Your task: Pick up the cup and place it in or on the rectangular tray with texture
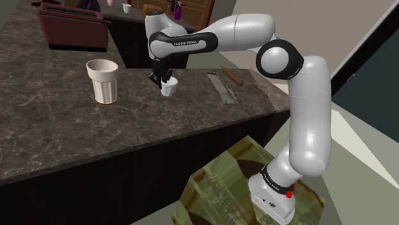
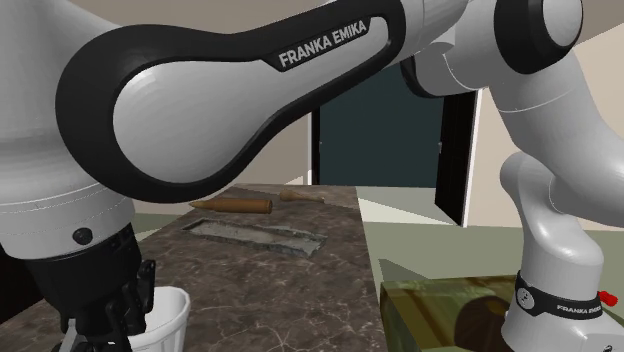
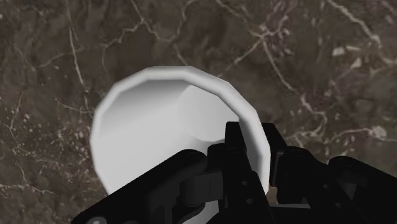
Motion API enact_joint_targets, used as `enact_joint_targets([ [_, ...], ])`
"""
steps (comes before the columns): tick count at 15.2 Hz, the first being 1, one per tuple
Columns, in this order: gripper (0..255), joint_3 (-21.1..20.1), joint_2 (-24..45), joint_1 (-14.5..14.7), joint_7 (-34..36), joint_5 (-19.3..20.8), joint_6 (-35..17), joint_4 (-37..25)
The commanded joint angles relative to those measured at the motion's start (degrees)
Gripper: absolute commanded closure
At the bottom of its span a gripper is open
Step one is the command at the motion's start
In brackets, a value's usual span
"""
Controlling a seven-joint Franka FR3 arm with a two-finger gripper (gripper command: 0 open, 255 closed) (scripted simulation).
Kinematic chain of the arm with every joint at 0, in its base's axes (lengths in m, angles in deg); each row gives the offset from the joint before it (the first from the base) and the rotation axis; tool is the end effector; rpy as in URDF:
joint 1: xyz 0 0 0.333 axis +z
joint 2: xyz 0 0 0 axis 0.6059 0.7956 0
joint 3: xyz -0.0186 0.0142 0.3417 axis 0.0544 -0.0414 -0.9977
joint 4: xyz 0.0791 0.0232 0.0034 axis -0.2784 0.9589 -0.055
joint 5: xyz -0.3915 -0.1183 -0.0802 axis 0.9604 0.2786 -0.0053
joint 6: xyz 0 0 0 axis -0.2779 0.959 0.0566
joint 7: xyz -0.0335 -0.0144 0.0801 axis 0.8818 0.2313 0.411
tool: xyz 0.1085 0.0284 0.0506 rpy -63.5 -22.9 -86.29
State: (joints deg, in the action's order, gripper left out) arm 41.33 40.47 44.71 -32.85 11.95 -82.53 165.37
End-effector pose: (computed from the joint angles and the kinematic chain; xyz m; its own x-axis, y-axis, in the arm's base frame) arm 0.7245 0.1941 0.3396 0.9968 -0.0755 -0.0261 -0.0687 -0.9769 0.2025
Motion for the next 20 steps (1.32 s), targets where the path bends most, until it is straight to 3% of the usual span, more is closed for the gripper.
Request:
enact_joint_targets([
  [1, 255, 0.01, 0.03, -0.01, -0.01, 0.0, -0.01, 0.03],
  [20, 255, -0.44, -2.41, 0.62, -2.45, -1.07, 11.27, -9.14],
])
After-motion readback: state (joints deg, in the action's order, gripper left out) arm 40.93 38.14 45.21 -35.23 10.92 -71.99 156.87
